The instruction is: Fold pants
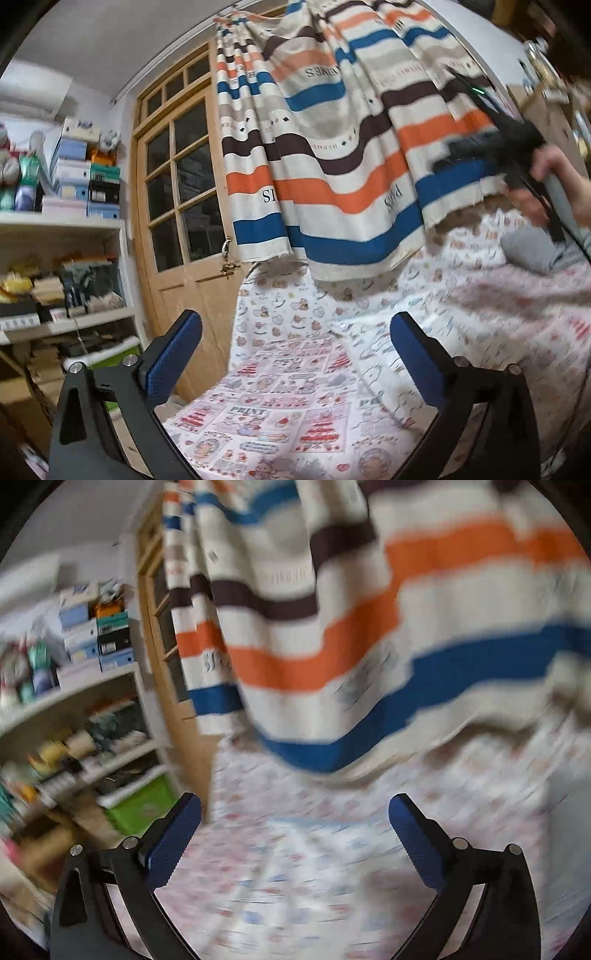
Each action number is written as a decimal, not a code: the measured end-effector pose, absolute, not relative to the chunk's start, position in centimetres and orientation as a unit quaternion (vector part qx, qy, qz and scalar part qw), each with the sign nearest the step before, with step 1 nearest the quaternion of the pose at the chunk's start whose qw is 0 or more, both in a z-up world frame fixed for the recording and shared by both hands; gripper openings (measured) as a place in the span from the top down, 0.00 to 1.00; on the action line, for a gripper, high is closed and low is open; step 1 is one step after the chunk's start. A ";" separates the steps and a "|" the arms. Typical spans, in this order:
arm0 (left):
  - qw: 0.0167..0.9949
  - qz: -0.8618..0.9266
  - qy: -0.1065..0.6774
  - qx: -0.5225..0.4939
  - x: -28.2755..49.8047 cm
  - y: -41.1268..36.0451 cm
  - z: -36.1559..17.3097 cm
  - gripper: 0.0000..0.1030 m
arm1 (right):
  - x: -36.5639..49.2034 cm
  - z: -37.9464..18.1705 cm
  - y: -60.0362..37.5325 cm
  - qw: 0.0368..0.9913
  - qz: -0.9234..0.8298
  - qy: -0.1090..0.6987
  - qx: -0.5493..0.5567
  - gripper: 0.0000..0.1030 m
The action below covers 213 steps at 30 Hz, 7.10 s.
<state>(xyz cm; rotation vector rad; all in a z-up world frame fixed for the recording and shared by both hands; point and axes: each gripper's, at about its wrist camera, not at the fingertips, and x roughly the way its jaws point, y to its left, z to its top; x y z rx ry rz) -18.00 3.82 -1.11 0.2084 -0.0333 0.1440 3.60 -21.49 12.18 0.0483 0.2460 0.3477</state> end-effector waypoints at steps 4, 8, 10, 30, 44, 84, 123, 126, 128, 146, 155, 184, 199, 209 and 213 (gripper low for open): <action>0.993 0.069 -0.023 0.090 -18.3 3.9 -0.4 0.01 | -0.9 11.7 -24.0 0.987 0.126 0.095 -0.004 0.01; 0.994 0.061 -0.016 0.085 -18.1 3.4 0.2 0.01 | -4.8 10.5 -26.2 0.987 0.117 0.101 0.037 0.01; 0.997 0.043 -0.008 0.069 -18.1 3.3 0.4 0.01 | -6.0 9.5 -26.7 0.987 0.113 0.103 0.053 0.01; 0.991 -0.055 0.104 0.055 -3.4 3.8 3.3 0.01 | 6.6 4.9 -26.8 0.919 0.174 0.317 0.158 0.11; 0.987 -0.086 0.122 0.057 8.0 1.0 2.8 0.01 | 19.6 -2.4 -20.7 0.877 0.138 0.456 0.067 0.49; 0.949 -0.006 0.313 0.022 15.3 5.1 -2.5 0.25 | 17.9 -3.4 -26.9 0.908 0.002 0.416 0.041 0.97; 0.917 -0.013 0.396 0.043 17.5 5.3 -5.5 1.00 | -6.1 -5.6 -20.6 0.876 0.204 0.422 0.117 0.93; 0.914 -0.010 0.404 0.037 17.8 5.7 -5.7 1.00 | -7.4 -5.8 -21.2 0.875 0.192 0.427 0.123 0.93; 0.916 -0.003 0.399 0.037 17.7 5.8 -5.6 1.00 | -8.2 -5.5 -21.2 0.882 0.183 0.421 0.104 0.93; 0.963 -0.070 0.259 0.035 -2.4 5.1 -2.3 0.99 | -10.1 -3.0 -21.8 0.932 0.167 0.320 0.040 0.77; 0.961 -0.112 0.254 -0.003 -11.4 4.2 -3.9 0.99 | -8.9 -1.5 -19.5 0.937 0.208 0.275 0.056 0.77; 0.932 -0.166 0.305 -0.105 -12.7 2.0 -8.6 0.63 | -10.4 -1.2 -20.3 0.961 0.165 0.220 0.018 0.75; 0.924 -0.172 0.312 -0.137 -10.6 3.0 -4.6 0.88 | -11.3 -3.1 -16.0 0.942 0.195 0.227 -0.151 0.75; 0.910 -0.194 0.320 -0.181 -8.2 4.0 -3.0 0.88 | -12.6 -5.3 -12.5 0.931 0.187 0.198 -0.244 0.31; 0.901 -0.209 0.329 -0.191 -8.0 4.2 -2.8 0.88 | -11.8 -6.4 -11.4 0.908 0.143 0.190 -0.344 0.32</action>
